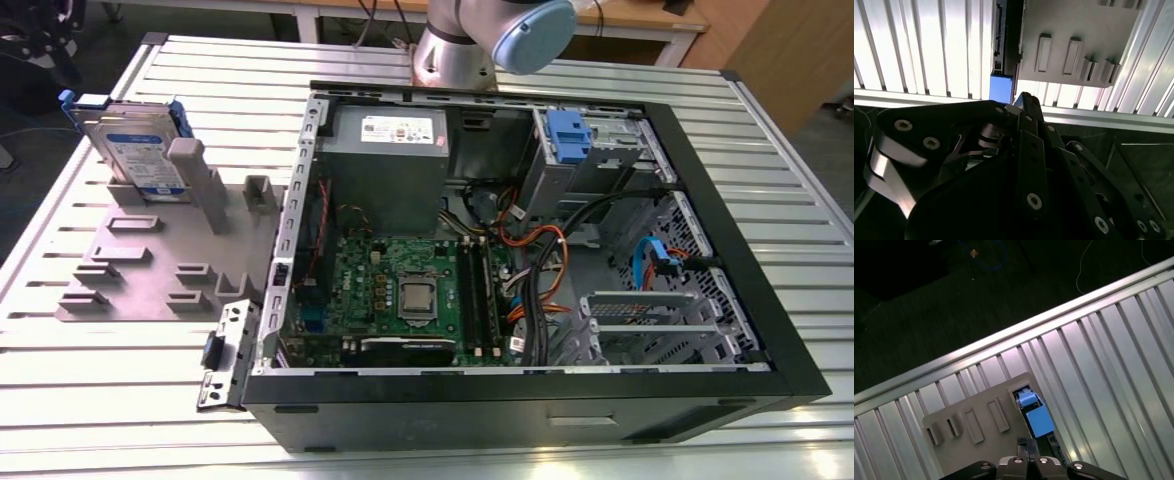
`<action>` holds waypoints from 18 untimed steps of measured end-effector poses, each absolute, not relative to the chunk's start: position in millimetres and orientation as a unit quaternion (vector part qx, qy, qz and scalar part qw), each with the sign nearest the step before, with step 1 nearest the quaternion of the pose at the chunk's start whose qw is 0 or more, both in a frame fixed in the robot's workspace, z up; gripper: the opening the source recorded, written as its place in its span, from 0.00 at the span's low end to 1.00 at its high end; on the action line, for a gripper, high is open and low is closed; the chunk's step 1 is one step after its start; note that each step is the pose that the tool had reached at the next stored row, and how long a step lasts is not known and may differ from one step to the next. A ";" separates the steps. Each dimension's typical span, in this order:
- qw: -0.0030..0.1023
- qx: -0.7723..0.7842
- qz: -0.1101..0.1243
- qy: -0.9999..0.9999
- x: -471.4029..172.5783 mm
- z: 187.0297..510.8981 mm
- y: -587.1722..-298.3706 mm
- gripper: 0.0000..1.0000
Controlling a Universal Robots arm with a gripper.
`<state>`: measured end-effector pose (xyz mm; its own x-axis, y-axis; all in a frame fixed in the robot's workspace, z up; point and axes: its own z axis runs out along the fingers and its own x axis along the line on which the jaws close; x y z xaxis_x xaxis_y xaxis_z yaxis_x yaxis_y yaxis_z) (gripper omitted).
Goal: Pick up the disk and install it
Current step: 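Pick up the disk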
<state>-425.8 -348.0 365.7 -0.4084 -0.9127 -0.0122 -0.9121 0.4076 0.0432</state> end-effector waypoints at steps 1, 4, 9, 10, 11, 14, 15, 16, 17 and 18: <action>0.007 0.547 -0.021 -0.837 -425.8 365.4 -348.0 0.11; 0.007 0.549 -0.021 -0.836 -425.8 365.0 -348.0 0.11; 0.007 0.549 -0.021 -0.836 -425.8 364.9 -348.0 0.11; 0.007 0.549 -0.021 -0.836 -425.8 364.9 -348.0 0.11; 0.007 0.549 -0.021 -0.836 -425.8 364.8 -348.0 0.11; 0.007 0.549 -0.021 -0.836 -425.8 364.8 -348.0 0.11; 0.007 0.549 -0.021 -0.835 -425.8 364.8 -348.0 0.11; 0.007 0.550 -0.021 -0.835 -425.8 364.8 -348.0 0.11; 0.007 0.551 -0.021 -0.835 -425.8 364.8 -348.0 0.11; 0.007 0.553 -0.021 -0.833 -425.8 364.7 -348.0 0.11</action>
